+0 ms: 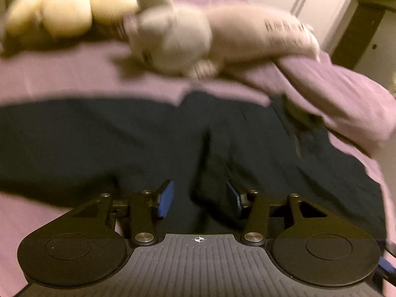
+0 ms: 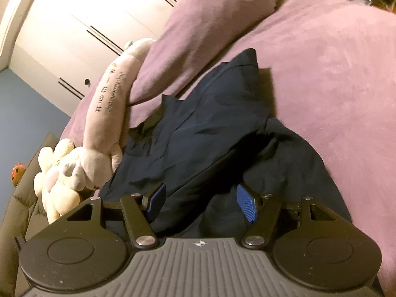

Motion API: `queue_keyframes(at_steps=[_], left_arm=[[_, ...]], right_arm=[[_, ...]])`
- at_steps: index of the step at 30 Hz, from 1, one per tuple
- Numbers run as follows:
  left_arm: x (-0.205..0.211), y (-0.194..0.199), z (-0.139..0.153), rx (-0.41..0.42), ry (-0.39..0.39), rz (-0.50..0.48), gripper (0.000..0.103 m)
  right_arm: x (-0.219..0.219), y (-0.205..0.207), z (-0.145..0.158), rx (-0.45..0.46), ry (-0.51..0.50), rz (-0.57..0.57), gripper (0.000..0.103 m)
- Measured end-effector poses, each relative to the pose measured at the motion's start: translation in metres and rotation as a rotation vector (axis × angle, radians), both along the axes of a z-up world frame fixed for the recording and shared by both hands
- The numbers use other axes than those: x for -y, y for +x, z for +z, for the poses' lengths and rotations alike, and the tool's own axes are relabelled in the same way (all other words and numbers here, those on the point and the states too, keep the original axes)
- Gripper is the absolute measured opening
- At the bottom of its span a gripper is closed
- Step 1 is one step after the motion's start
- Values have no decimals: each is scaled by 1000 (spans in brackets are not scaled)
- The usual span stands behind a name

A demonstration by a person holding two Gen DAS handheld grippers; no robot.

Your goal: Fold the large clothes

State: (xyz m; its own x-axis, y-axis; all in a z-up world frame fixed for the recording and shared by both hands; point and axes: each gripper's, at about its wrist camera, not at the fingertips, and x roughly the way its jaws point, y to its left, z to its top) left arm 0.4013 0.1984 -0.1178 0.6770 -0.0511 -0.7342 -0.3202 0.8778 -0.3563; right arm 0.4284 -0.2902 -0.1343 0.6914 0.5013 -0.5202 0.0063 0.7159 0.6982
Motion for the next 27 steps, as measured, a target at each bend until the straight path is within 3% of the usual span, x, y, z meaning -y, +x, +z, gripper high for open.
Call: queue_keyframes(at_steps=[3, 6, 8, 9, 10, 13, 17, 20, 22, 24, 27], left_arm=[[7, 7, -13, -26, -75, -42, 58], [12, 25, -24, -58, -120, -17, 57], [11, 39, -30, -78, -161, 26, 45], [10, 46, -33, -74, -174, 39, 27], [12, 51, -32, -65, -172, 34, 25], [22, 54, -12, 0, -52, 19, 20], [36, 49, 25, 170, 184, 27, 20], [46, 53, 31, 186, 297, 4, 22], [53, 57, 25, 161, 320, -23, 23], [57, 58, 15, 129, 315, -34, 23], [59, 58, -2, 88, 256, -41, 24]], right_arm=[[1, 8, -8, -20, 29, -13, 65], [2, 12, -15, -32, 65, -25, 65], [4, 14, -19, -36, 84, -30, 65], [4, 15, -19, -36, 85, -31, 64], [4, 16, -20, -33, 82, -30, 64], [4, 21, -19, -24, 74, -34, 63], [7, 28, -24, -28, 128, -65, 54], [8, 31, -26, -29, 150, -107, 46], [10, 32, -28, -31, 142, -148, 26], [10, 35, -28, -45, 69, -165, 15], [3, 37, -18, -2, -109, -154, 12]])
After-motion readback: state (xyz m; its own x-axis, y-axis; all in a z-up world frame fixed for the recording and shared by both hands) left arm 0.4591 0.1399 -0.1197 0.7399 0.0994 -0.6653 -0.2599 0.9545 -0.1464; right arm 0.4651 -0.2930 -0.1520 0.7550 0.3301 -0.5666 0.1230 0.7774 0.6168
